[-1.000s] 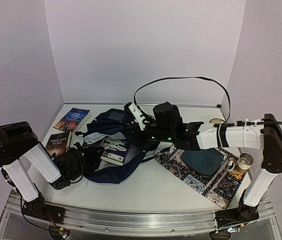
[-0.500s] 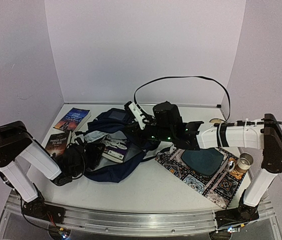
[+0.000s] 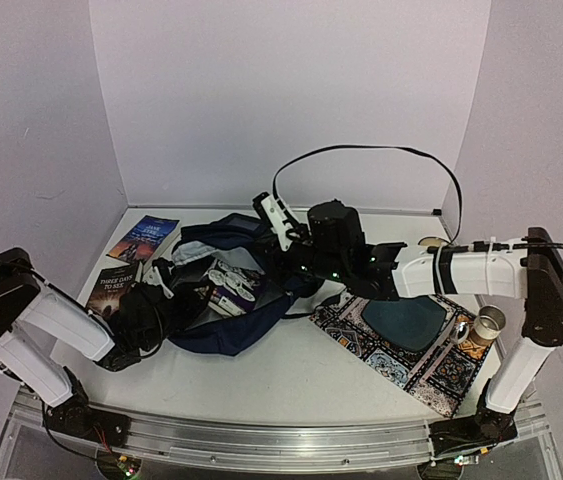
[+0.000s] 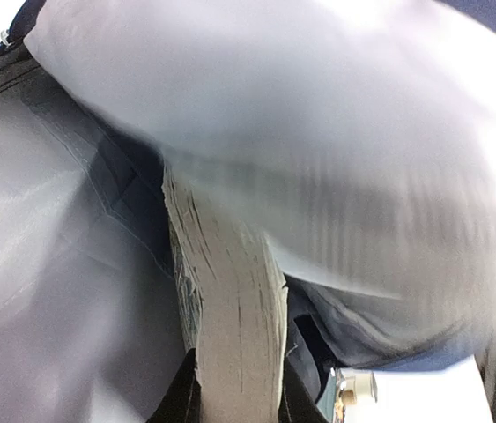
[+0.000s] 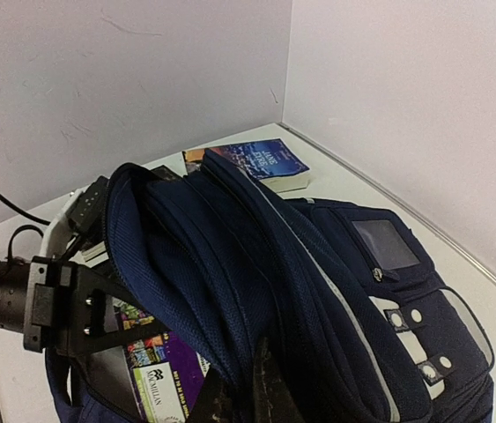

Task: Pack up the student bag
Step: Move the book to the largest pocket of the bag, then pick up the book at the corner of the board.

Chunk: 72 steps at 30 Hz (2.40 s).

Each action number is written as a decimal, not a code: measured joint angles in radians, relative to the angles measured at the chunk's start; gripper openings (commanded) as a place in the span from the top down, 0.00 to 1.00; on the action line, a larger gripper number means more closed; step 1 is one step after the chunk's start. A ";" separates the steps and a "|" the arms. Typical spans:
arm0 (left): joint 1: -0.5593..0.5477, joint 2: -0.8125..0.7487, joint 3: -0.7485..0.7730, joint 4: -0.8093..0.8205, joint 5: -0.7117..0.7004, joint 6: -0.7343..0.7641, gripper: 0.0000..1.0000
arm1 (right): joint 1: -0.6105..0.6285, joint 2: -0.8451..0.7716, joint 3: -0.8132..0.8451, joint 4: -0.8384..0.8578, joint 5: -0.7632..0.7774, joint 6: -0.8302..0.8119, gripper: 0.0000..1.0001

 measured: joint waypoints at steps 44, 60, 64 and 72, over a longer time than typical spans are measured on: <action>0.091 -0.231 0.053 -0.599 -0.118 -0.140 0.15 | 0.018 0.006 -0.001 -0.027 0.118 -0.031 1.00; 0.269 -0.320 0.304 -1.301 -0.398 0.207 0.06 | 0.014 0.006 -0.001 -0.031 0.128 -0.023 1.00; 0.342 -0.178 0.369 -1.325 -0.405 0.318 0.05 | 0.014 0.006 -0.001 -0.031 0.127 -0.017 1.00; 0.412 0.095 0.534 -1.331 -0.409 0.497 0.05 | 0.013 0.006 -0.001 -0.031 0.124 -0.008 1.00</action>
